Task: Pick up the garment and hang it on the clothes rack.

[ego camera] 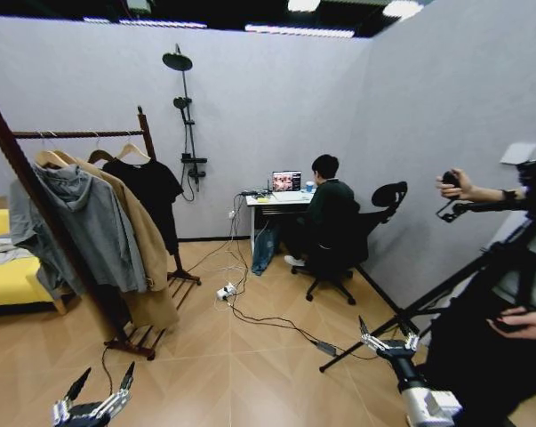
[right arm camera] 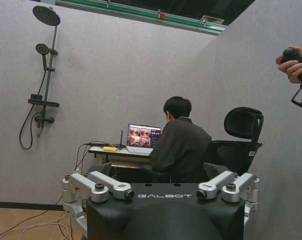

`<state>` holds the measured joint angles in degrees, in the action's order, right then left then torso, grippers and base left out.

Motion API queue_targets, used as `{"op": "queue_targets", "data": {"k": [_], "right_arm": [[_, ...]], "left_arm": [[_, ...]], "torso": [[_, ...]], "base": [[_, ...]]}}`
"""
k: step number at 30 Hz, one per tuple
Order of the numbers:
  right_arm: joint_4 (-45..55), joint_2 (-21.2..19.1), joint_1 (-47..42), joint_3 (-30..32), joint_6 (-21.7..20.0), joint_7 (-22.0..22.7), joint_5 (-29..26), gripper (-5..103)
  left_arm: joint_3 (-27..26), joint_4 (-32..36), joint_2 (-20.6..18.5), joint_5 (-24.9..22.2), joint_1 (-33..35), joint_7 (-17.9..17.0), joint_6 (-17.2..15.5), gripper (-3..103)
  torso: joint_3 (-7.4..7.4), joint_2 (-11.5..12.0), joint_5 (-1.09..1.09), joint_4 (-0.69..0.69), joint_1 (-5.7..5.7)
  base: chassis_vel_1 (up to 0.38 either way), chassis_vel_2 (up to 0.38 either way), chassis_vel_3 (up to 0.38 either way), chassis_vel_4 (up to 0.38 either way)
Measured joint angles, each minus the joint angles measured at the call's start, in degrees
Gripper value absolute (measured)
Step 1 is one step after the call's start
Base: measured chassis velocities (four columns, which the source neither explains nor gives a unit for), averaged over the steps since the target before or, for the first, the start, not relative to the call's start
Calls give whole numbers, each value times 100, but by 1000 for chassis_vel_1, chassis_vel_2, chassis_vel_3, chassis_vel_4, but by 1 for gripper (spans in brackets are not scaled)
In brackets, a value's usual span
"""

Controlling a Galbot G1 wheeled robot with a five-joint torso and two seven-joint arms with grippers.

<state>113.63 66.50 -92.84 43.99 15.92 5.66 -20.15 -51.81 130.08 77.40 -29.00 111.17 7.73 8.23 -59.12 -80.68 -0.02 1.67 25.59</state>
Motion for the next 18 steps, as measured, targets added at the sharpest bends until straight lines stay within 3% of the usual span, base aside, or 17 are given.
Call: {"op": "queue_targets", "data": {"k": [18], "right_arm": [[0,0,-5,0,0,0,0,100]], "left_arm": [[0,0,0,0,0,0,0,100]], "torso": [[2,-4,2,1,-6]], "base": [[0,0,0,0]]}}
